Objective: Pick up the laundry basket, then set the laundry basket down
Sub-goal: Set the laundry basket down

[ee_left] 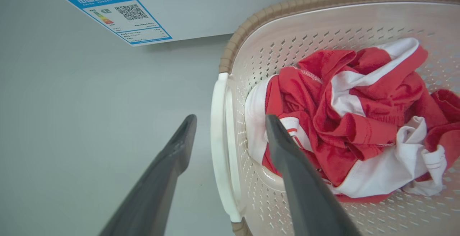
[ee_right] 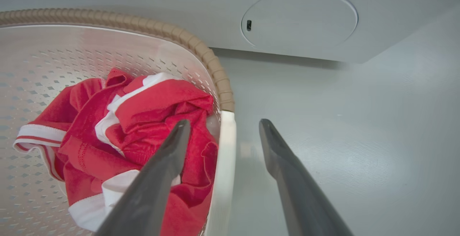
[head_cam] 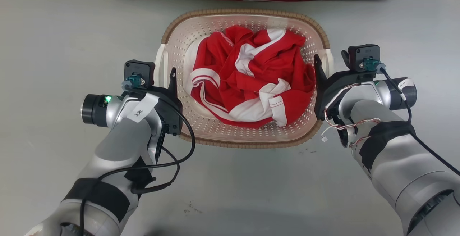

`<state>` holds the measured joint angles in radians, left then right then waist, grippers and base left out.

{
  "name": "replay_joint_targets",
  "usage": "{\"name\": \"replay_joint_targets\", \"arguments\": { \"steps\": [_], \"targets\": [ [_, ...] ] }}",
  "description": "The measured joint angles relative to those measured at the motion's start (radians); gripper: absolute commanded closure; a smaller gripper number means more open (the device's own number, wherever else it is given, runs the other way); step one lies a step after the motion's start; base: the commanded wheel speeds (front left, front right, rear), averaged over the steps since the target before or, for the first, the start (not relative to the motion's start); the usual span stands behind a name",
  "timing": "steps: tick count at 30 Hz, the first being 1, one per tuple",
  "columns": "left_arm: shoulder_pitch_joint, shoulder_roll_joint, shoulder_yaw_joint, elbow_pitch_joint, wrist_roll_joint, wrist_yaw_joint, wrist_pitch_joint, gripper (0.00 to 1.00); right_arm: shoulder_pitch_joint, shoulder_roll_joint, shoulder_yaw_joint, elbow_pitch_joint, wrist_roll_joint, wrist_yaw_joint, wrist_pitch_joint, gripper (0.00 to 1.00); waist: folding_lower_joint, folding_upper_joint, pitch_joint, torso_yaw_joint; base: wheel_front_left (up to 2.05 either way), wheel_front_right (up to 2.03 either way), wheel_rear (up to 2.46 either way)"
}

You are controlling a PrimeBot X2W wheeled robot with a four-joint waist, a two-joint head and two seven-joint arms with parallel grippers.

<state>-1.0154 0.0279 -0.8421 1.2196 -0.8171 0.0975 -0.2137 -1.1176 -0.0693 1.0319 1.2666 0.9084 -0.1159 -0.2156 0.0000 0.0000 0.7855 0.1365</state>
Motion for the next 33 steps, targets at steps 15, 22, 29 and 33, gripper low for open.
{"name": "replay_joint_targets", "arguments": {
  "steps": [15, 22, 29, 33],
  "targets": [
    [0.076, 0.005, 0.056, -0.069, -0.004, -0.001, -0.036, 0.0, 0.063, -0.032, -0.044, -0.093, -0.012, 0.03, -0.034, 0.0, -0.0001, -0.0001, -0.122, -0.024, 0.0, 0.0, 0.0],
    [0.14, 0.047, 0.098, -0.153, 0.007, 0.002, -0.036, 0.0, 0.126, -0.035, -0.108, -0.202, -0.023, 0.028, -0.034, 0.0, -0.0001, -0.0001, -0.195, -0.031, 0.0, 0.0, 0.0],
    [0.24, 0.074, 0.139, -0.255, 0.043, 0.009, -0.036, 0.0, 0.216, -0.067, -0.175, -0.307, -0.051, 0.018, -0.034, 0.0, -0.0001, -0.0001, -0.279, -0.039, 0.0, 0.0, 0.0],
    [0.292, 0.08, 0.157, -0.302, 0.075, 0.017, -0.036, 0.0, 0.267, -0.083, -0.205, -0.355, -0.075, 0.01, -0.034, 0.0, -0.0001, -0.0001, -0.317, -0.041, 0.0, 0.0, 0.0]
  ]
}}
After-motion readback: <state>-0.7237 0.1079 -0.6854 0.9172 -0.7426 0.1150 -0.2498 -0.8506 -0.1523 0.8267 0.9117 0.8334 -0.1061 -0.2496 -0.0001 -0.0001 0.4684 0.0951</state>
